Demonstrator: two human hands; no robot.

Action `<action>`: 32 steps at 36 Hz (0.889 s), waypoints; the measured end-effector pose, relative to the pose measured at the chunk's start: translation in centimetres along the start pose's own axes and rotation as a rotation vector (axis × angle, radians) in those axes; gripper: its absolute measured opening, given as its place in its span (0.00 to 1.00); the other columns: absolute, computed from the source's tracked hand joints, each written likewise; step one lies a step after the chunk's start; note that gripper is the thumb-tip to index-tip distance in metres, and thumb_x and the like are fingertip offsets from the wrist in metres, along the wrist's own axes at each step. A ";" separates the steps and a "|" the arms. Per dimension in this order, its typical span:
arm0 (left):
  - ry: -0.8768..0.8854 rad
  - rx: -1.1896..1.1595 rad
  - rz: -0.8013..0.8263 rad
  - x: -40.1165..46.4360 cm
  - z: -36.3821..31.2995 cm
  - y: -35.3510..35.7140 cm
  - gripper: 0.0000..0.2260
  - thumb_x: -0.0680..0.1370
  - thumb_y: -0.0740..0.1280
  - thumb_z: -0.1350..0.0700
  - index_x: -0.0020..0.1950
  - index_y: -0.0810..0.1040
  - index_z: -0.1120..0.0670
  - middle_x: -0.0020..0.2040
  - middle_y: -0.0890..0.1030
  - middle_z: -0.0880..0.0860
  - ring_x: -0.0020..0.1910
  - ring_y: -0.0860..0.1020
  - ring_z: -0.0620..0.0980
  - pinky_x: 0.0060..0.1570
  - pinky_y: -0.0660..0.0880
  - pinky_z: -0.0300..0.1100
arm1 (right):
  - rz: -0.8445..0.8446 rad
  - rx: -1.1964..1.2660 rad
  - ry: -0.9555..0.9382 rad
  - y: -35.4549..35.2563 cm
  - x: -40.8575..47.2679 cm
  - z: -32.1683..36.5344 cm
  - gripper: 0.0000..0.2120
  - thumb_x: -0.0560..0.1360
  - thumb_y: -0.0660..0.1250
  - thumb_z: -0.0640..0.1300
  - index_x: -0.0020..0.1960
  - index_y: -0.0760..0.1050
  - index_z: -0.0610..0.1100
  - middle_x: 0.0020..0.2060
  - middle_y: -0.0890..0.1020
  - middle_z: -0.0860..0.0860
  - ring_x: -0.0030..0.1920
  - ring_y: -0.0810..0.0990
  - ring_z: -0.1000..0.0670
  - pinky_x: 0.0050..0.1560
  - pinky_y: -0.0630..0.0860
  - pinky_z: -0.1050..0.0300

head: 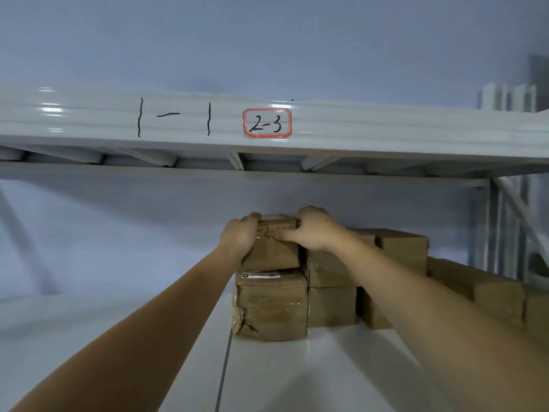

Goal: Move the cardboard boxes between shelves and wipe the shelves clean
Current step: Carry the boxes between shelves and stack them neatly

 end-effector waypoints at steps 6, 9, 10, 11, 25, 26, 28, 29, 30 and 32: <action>0.081 -0.224 -0.105 -1.3 -1.4 -2.3 0.19 0.81 0.60 0.42 0.57 0.79 0.55 0.52 0.83 0.59 0.50 0.82 0.58 0.51 0.80 0.55 | -0.125 0.525 -0.073 -1.3 -1.6 2.6 0.15 0.75 0.70 0.65 0.55 0.80 0.57 0.47 0.81 0.60 0.47 0.78 0.60 0.47 0.73 0.61; 0.080 -0.347 -0.059 -3.0 -1.6 -2.7 0.20 0.80 0.59 0.42 0.63 0.77 0.54 0.53 0.83 0.57 0.51 0.82 0.58 0.43 0.81 0.50 | -0.139 0.945 0.016 -0.9 -2.5 2.7 0.21 0.76 0.68 0.66 0.61 0.78 0.54 0.54 0.83 0.55 0.55 0.81 0.53 0.61 0.77 0.50; 0.080 -0.380 -0.047 -3.6 -1.6 -2.8 0.21 0.79 0.59 0.42 0.64 0.77 0.54 0.54 0.83 0.57 0.51 0.83 0.57 0.45 0.82 0.52 | -0.125 1.035 0.050 -0.6 -3.0 2.8 0.21 0.76 0.67 0.66 0.62 0.76 0.54 0.55 0.84 0.52 0.56 0.82 0.50 0.62 0.78 0.46; 0.085 -0.407 -0.043 -4.3 -1.5 -2.8 0.22 0.79 0.59 0.42 0.65 0.76 0.53 0.54 0.83 0.56 0.52 0.83 0.57 0.48 0.82 0.54 | -0.114 1.084 0.070 -0.3 -3.6 2.9 0.20 0.77 0.67 0.65 0.63 0.75 0.55 0.55 0.84 0.50 0.57 0.82 0.48 0.59 0.79 0.45; 0.266 -0.535 0.159 -15.4 -3.3 0.9 0.17 0.74 0.63 0.45 0.62 0.79 0.35 0.66 0.76 0.49 0.61 0.80 0.53 0.59 0.79 0.60 | -0.149 1.161 0.217 -0.7 -15.5 0.2 0.24 0.72 0.65 0.65 0.63 0.80 0.56 0.57 0.86 0.52 0.61 0.82 0.47 0.69 0.73 0.38; 0.292 -0.533 0.161 -16.7 -3.9 1.6 0.17 0.75 0.62 0.46 0.63 0.78 0.36 0.66 0.75 0.48 0.61 0.80 0.51 0.59 0.80 0.57 | -0.166 1.144 0.201 -1.4 -16.5 -0.1 0.23 0.72 0.66 0.67 0.64 0.79 0.60 0.58 0.85 0.55 0.62 0.82 0.48 0.69 0.74 0.39; 0.318 -0.542 0.159 -19.0 -4.7 3.0 0.19 0.75 0.63 0.46 0.64 0.77 0.34 0.66 0.74 0.46 0.62 0.79 0.49 0.60 0.79 0.57 | -0.177 1.143 0.173 -2.8 -18.8 -0.8 0.19 0.77 0.66 0.63 0.66 0.78 0.59 0.57 0.86 0.55 0.60 0.83 0.50 0.67 0.76 0.42; 0.323 -0.554 0.150 -20.2 -5.2 3.8 0.19 0.73 0.63 0.45 0.63 0.77 0.31 0.66 0.74 0.44 0.63 0.79 0.49 0.62 0.78 0.58 | -0.184 1.148 0.180 -3.6 -20.0 -1.4 0.17 0.79 0.65 0.60 0.66 0.78 0.58 0.56 0.86 0.55 0.59 0.84 0.50 0.66 0.77 0.42; 0.329 -0.556 0.136 -21.3 -5.6 4.5 0.20 0.72 0.63 0.44 0.62 0.76 0.28 0.65 0.73 0.43 0.63 0.78 0.48 0.64 0.76 0.59 | -0.200 1.152 0.191 -4.5 -21.3 -2.0 0.17 0.80 0.65 0.58 0.66 0.78 0.57 0.56 0.86 0.54 0.58 0.84 0.50 0.66 0.77 0.42; 0.362 -0.541 0.114 -23.5 -6.4 6.1 0.22 0.72 0.63 0.44 0.65 0.75 0.28 0.65 0.73 0.41 0.65 0.76 0.46 0.67 0.74 0.58 | -0.232 1.138 0.185 -6.3 -23.6 -3.3 0.17 0.79 0.66 0.57 0.66 0.79 0.57 0.57 0.86 0.54 0.60 0.84 0.50 0.67 0.76 0.41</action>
Point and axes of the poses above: each hand's wrist, its own x-axis towards the middle knuckle, its own y-axis out of the palm, z = x × y, the point moved 8 cm from there along x, towards the middle knuckle
